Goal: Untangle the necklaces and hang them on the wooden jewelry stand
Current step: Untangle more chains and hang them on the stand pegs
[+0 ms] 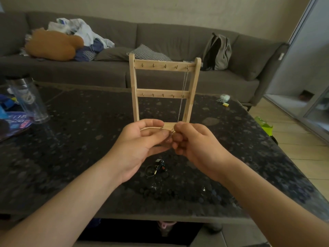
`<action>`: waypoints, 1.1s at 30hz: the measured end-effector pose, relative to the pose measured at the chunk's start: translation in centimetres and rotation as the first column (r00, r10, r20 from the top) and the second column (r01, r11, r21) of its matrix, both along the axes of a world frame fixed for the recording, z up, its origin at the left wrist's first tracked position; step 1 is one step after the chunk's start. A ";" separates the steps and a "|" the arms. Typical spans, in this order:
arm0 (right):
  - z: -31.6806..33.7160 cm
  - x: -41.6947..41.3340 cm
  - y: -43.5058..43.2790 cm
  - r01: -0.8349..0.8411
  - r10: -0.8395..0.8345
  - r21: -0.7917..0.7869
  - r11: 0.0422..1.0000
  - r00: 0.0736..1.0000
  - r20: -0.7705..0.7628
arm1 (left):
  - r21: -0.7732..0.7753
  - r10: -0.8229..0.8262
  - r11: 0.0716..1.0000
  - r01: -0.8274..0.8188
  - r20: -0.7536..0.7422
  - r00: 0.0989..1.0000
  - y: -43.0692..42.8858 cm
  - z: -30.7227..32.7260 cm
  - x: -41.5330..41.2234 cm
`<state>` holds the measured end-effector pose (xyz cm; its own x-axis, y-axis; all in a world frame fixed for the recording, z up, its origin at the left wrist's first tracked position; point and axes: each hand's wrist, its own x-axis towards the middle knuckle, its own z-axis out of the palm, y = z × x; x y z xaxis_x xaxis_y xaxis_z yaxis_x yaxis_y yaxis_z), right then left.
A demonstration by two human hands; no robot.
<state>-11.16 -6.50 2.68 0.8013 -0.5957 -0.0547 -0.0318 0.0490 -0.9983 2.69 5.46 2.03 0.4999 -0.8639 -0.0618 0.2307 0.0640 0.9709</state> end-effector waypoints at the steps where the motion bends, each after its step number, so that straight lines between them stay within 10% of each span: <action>1: 0.0 0.0 0.0 -0.014 0.014 -0.014 1.000 1.000 -0.015 | 0.006 0.007 1.000 -0.008 0.045 0.999 0.1 0.0 0.0; 12: 0.1 -1.2 1.0 -0.040 -0.021 -0.612 0.790 0.996 -0.092 | -0.031 0.105 0.994 -0.101 0.203 0.973 1.2 -1.0 0.1; 19: -0.7 -1.7 2.6 0.238 -0.259 -0.619 0.748 0.964 0.058 | 0.042 0.026 0.998 -0.043 0.344 0.939 3.1 -0.8 -0.5; 28: -1.8 -2.6 6.6 0.099 -0.177 -0.365 0.926 0.966 -0.188 | 0.151 -0.022 0.978 -0.142 0.758 0.652 5.1 -0.5 -2.9; 33: -0.9 -3.4 6.0 0.036 -0.187 -0.501 0.865 0.949 -0.255 | 0.211 -0.042 0.970 -0.118 0.627 0.778 4.9 -0.7 -3.1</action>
